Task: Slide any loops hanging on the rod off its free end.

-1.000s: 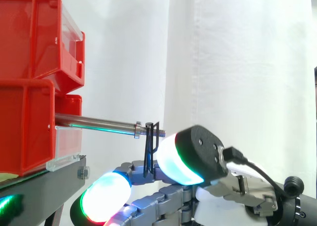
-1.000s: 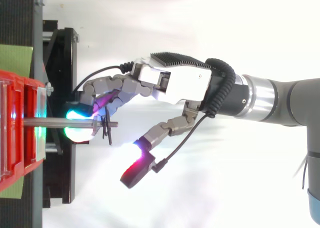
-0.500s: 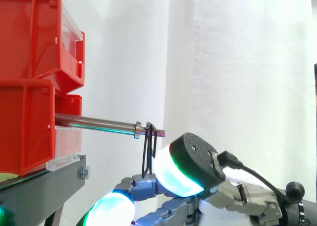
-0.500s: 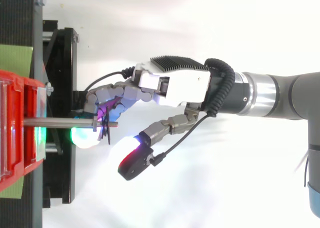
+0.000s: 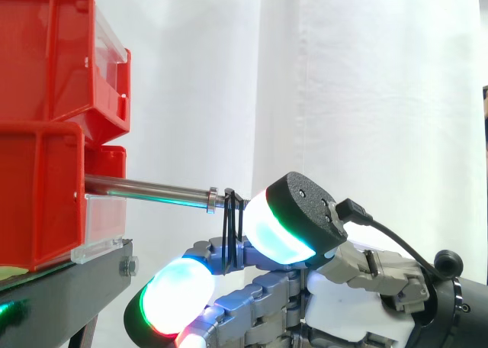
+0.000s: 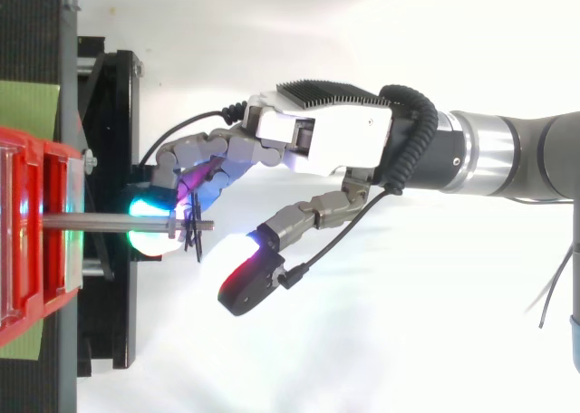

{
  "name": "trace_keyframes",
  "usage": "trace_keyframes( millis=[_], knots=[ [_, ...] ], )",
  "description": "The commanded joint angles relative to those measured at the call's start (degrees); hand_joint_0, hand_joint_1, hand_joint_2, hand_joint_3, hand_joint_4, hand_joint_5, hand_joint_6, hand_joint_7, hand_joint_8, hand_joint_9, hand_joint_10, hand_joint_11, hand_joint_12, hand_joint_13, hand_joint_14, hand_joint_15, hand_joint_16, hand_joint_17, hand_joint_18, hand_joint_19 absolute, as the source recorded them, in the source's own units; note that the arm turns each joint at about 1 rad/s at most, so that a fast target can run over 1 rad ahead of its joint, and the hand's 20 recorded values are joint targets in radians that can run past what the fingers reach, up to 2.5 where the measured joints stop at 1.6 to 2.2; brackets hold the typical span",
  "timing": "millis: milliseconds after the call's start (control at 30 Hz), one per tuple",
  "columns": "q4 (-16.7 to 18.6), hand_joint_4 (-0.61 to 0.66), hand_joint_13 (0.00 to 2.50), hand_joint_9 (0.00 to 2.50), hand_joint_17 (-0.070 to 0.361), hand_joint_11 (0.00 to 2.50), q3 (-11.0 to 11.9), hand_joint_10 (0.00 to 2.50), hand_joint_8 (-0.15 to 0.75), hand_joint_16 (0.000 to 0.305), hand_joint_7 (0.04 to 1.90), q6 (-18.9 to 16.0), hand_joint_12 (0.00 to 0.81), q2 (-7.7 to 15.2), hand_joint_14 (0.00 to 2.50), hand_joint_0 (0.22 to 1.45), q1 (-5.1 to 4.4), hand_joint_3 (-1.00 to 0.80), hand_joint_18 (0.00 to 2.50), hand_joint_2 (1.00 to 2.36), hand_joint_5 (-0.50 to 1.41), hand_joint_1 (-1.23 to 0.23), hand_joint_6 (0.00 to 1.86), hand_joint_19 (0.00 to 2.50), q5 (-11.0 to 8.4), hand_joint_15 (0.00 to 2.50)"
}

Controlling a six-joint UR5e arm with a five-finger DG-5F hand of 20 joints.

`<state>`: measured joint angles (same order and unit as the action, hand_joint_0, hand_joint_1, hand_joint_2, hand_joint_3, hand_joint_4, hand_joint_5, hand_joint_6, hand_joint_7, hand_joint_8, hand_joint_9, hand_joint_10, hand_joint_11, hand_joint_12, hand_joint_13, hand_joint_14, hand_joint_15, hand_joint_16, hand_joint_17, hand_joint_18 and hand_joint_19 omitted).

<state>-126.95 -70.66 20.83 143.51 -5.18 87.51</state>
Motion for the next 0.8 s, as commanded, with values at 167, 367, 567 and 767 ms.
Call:
trace_keyframes(
  millis=[167,367,567,767],
  knots=[
    [0.1,0.19,0.72,0.85,0.098,0.3,0.0,0.01,0.264,0.044,1.14,0.0,0.322,-0.1,0.01,0.62,0.35,-0.44,0.77,1.0,-0.1,-0.56,0.5,0.57,0.91,0.24],
    [0.2,0.2,0.73,0.87,0.098,0.31,0.0,0.01,0.262,0.044,1.15,-0.1,0.32,-0.3,0.01,0.63,0.52,-0.42,0.78,1.01,-0.1,-0.56,0.5,0.57,1.44,0.24],
    [0.1,0.2,0.74,0.88,0.098,0.31,0.0,0.01,0.263,0.043,1.16,0.1,0.319,-0.9,0.01,0.63,0.7,-0.41,0.79,1.01,-0.1,-0.58,0.5,0.57,2.58,0.23],
    [0.1,0.2,0.75,0.89,0.097,0.3,0.0,0.01,0.265,0.043,1.18,0.2,0.32,-0.9,0.01,0.64,0.7,-0.4,0.8,1.01,-0.09,-0.59,0.5,0.57,2.67,0.23]
  ],
)
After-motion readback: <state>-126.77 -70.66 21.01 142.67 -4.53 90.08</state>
